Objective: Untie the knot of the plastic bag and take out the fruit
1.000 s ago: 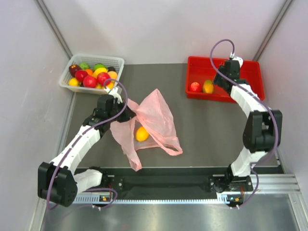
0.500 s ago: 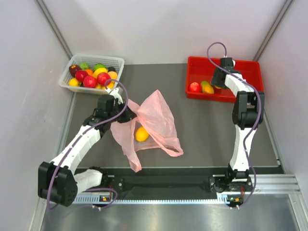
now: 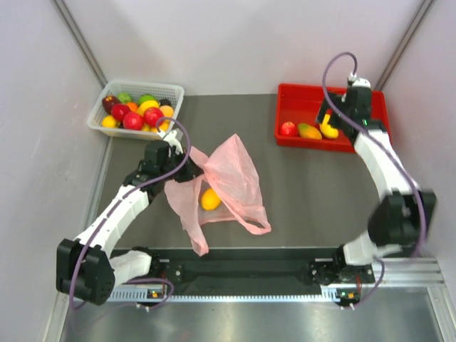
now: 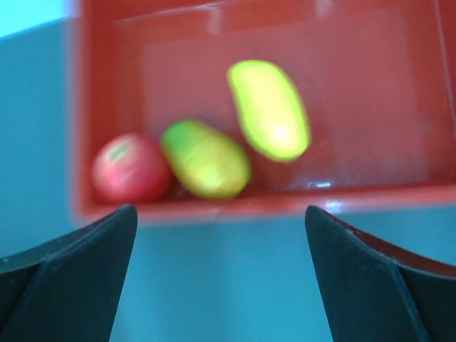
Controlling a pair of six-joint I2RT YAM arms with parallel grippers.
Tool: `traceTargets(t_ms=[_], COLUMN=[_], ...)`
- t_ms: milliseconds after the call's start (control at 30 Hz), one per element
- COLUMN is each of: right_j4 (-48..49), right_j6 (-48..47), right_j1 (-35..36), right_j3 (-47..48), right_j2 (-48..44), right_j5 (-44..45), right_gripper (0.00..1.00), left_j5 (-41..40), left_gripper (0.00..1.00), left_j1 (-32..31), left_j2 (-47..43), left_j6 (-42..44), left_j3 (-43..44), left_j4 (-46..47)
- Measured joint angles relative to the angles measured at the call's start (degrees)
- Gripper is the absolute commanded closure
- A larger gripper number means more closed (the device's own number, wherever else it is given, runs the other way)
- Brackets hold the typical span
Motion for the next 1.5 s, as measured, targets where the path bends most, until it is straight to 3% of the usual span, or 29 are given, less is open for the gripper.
traceTargets(t_ms=[100, 233, 333, 500, 667, 833, 1100, 1500], right_j4=[4.26, 9.05, 11.37, 13.44, 20.61, 23.78, 26.14, 22.53], right_j6=[-0.07, 0.24, 1.31, 4.76, 6.93, 9.25, 17.25, 30.71], right_j1=[5.79, 20.79, 31.45, 50.34, 63.95, 69.51, 70.77, 70.75], right_j3=[-12.63, -25.83, -34.67, -42.12, -42.10, -40.06, -33.90, -20.33], right_j2=[-18.64, -35.80, -43.56, -48.59, -40.96, -26.38, -10.69, 5.99], right_j5=[-3.52, -11.45, -16.61, -18.49, -16.50, -8.72, 7.91, 25.86], right_gripper=[0.00, 0.00, 0.01, 0.13, 0.21, 0.16, 0.01, 0.00], left_j5=[0.35, 0.39, 0.26, 0.09, 0.07, -0.83, -1.05, -1.03], left_gripper=[1.00, 1.00, 1.00, 1.00, 1.00, 1.00, 1.00, 1.00], left_j1=[0.00, 0.00, 0.00, 0.00, 0.00, 0.00, 0.00, 0.00], left_j2=[0.48, 1.51, 1.90, 1.90, 1.92, 1.88, 1.86, 0.72], left_j6=[-0.04, -0.20, -0.22, -0.24, -0.68, -1.07, -1.49, -1.86], left_j3=[0.00, 0.00, 0.00, 0.00, -0.04, -0.52, -1.14, -3.08], left_j4=[0.04, 0.04, 0.02, 0.00, -0.04, -0.28, -0.66, -0.63])
